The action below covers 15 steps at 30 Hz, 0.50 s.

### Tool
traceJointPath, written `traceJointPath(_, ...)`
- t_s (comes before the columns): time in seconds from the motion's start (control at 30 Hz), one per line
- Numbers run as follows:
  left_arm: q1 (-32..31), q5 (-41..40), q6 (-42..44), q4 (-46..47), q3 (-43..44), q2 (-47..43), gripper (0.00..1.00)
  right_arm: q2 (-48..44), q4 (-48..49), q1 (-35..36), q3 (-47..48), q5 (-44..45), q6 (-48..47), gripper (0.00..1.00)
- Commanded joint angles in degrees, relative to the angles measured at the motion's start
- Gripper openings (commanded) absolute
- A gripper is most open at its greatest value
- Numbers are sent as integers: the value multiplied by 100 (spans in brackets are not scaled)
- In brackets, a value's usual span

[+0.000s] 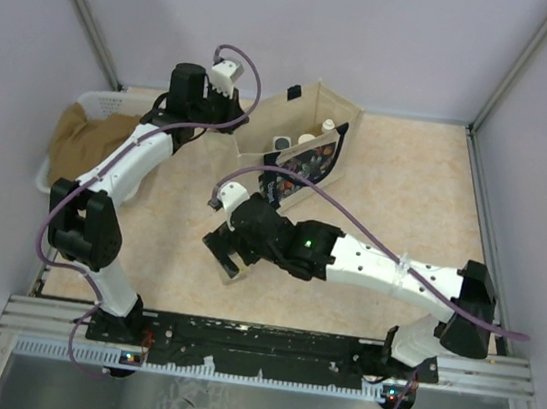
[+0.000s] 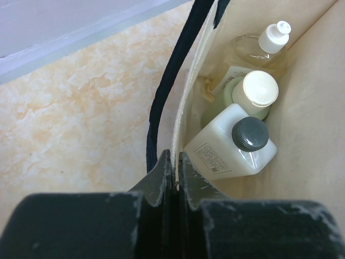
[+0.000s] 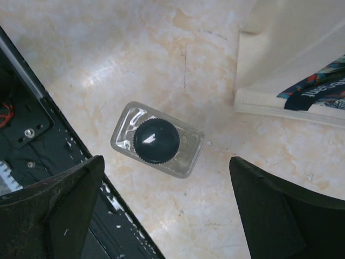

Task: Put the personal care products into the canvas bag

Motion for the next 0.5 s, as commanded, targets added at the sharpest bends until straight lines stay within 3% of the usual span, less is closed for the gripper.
traceJointPath(0.0,38,105,77,129,125,-44,0,130,638,38,-146,-243,-389,99)
traceJointPath(0.23,48,159,61,171,79,-42,0,-162,1325,-8,-828,-753,-1872,99)
traceJointPath(0.47,65,168,42,200,48,-54,0,-191,1478,-612,-1068,-1810,-2838,99)
